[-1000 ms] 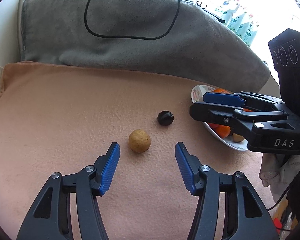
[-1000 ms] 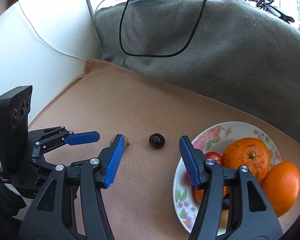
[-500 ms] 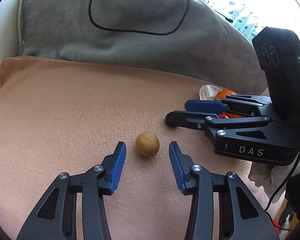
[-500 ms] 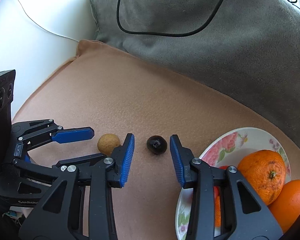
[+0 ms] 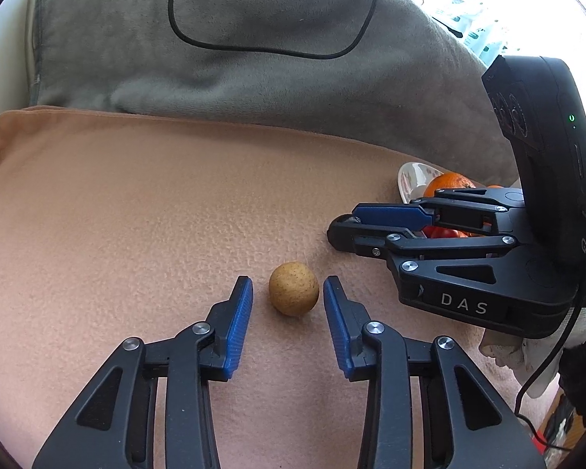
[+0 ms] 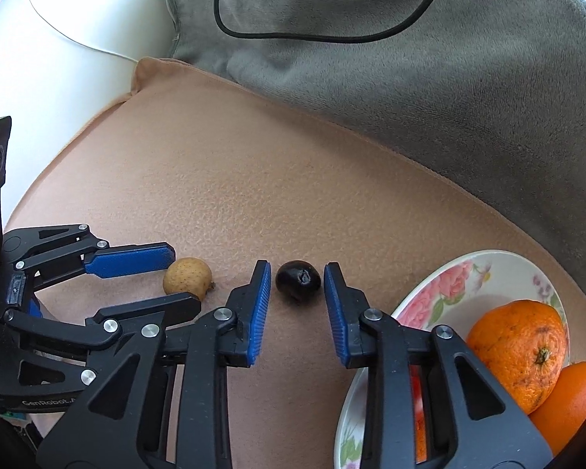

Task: Organize fruits
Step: 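Grasp the brown kiwi with the left gripper while the right gripper grasps the dark plum, then carry the kiwi and plum over the plate with both grippers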

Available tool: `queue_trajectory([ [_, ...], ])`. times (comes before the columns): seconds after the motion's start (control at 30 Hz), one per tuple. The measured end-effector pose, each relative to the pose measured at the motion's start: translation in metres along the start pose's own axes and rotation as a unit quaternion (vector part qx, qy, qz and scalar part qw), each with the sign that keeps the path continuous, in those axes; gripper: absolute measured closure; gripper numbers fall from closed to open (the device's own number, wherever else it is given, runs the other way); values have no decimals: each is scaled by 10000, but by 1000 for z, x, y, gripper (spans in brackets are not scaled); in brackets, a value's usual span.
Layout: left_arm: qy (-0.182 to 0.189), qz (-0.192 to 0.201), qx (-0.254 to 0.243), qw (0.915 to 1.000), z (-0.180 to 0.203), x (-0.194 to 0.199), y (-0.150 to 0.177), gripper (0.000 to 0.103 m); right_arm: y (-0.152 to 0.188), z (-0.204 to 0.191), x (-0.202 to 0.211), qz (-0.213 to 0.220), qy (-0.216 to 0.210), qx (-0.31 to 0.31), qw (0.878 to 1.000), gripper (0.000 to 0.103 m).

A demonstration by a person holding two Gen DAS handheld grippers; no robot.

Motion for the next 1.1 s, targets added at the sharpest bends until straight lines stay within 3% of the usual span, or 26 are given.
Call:
queue_trajectory([
  [0.27,112,-67,28,9999,10,-7,-2,77,-1,-2,-2,10,46,63,10000,77],
  [0.47,134,-46,65,9999,4,-5,-5,78,-1,-4,9,149,7,30,9999,78],
  [0.73,158,36,73,9998,4,9,0,78,-2,-2,41,493,0,-33,9988,78],
  [1.1,275,257,-35,9993,18,32,-18,78,26,27,112,1081,139,-534,9926,78],
])
Point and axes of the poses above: each gripper's, at about its wrist camera, not at the fingertips, and x roughly against the way its jaws point, z to its right, y to its underside, the point moved 10 cm from there along -x, roughly the way its jaws point, and after that the axes turned 10 degrees about -y, right-handed, at the moved point
